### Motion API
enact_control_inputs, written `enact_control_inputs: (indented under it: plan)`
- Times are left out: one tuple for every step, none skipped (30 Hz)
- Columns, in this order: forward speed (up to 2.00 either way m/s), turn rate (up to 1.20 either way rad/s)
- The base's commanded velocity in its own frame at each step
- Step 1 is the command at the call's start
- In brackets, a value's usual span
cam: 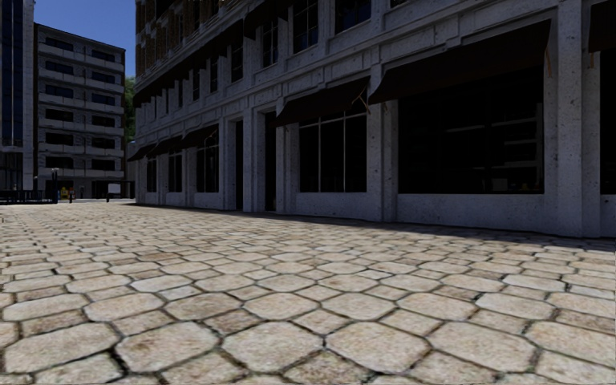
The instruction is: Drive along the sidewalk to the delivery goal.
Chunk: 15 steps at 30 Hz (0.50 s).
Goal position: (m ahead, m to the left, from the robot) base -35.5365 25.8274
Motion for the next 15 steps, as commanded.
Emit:
enact_control_inputs:
  plan:
    - [0.74,0.52]
    - [0.75,0.52]
    - [0.77,0.52]
    - [0.77,0.52]
    - [0.79,0.52]
    - [0.79,0.52]
    - [0.80,0.52]
    - [0.80,0.52]
    - [0.80,0.52]
    - [0.80,0.52]
    - [0.81,0.52]
    - [0.81,0.52]
    - [0.81,0.52]
    - [0.82,0.52]
    - [0.84,0.52]
